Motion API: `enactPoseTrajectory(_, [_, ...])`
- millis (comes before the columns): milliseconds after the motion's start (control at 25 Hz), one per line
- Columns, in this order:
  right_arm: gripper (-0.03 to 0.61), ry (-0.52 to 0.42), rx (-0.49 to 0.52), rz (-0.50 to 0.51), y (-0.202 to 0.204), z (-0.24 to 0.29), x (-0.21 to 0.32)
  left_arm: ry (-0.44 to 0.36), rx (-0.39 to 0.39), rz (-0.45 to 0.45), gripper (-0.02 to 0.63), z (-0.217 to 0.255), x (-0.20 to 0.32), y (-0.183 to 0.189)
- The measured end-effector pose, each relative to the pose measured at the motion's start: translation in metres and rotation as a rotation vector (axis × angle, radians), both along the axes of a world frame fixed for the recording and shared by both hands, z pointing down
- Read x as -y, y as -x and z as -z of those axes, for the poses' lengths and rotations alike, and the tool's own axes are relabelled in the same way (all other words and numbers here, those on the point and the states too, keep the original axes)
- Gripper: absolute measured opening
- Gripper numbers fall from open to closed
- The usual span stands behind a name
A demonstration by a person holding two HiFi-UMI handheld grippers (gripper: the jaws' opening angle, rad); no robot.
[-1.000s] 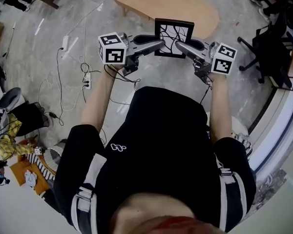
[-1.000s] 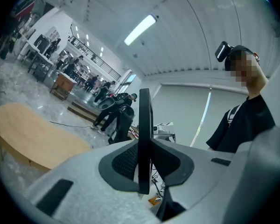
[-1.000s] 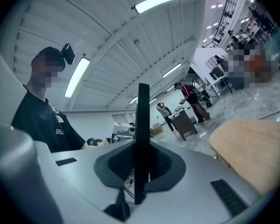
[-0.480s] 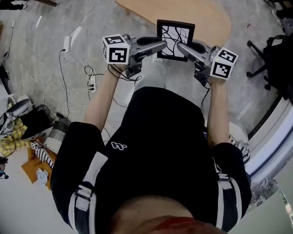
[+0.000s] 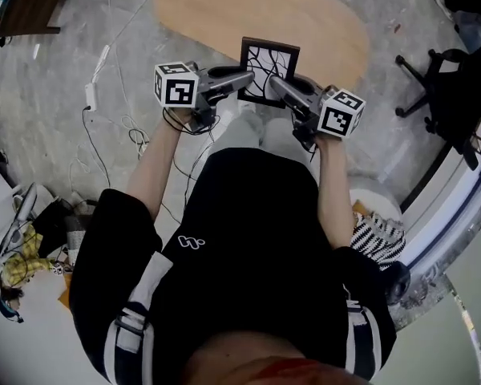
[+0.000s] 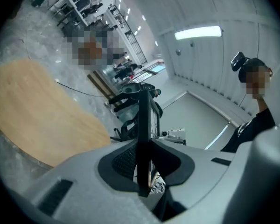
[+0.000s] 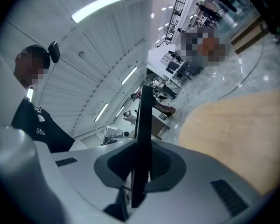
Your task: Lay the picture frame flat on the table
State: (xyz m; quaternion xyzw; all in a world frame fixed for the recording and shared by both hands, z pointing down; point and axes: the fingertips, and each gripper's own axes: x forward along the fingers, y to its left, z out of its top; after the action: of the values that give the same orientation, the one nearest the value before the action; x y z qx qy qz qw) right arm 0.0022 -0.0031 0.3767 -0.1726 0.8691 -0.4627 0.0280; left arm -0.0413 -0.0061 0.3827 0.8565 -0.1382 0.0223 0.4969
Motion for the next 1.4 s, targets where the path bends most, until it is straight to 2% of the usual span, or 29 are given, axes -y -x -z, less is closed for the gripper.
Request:
enactPoseTrajectory(280, [0.046,0.089,-0.094,0.009,-0.003,-0.029,0.003,0.085,0.001,0.037,0.081,-0.031,0.002,-0.004])
enactPoseTrajectory(560, [0.047,0.131,-0.130,0.045,-0.006,-0.063,0.012,0.158,0.032,0.102,0.092,-0.069,0.010,-0.007])
enactPoseTrajectory(800, [0.048,0.229,-0.139,0.035,-0.024,-0.152,0.044,0.240,0.060,0.163,0.100,-0.156,0.041,-0.024])
enactPoseTrajectory(920, [0.046,0.256,-0.129,0.010,-0.031,-0.201,0.050,0.225,0.112,0.134,0.104,-0.205,0.047,-0.030])
enactPoseTrajectory(1040, [0.046,0.272,-0.076,-0.008,-0.039,-0.259,0.061,0.213,0.164,0.082,0.107,-0.263,0.061,-0.037])
enactPoseTrajectory(1280, [0.035,0.314,-0.007,0.010,-0.034,-0.337,0.086,0.219,0.170,0.076,0.114,-0.344,0.085,-0.032])
enactPoseTrajectory(1360, [0.032,0.300,-0.007,0.008,-0.031,-0.358,0.106,0.213,0.230,0.091,0.115,-0.371,0.101,-0.019])
enactPoseTrajectory(1400, [0.028,0.303,-0.013,-0.007,-0.033,-0.367,0.111,0.214,0.271,0.110,0.137,-0.383,0.103,-0.009])
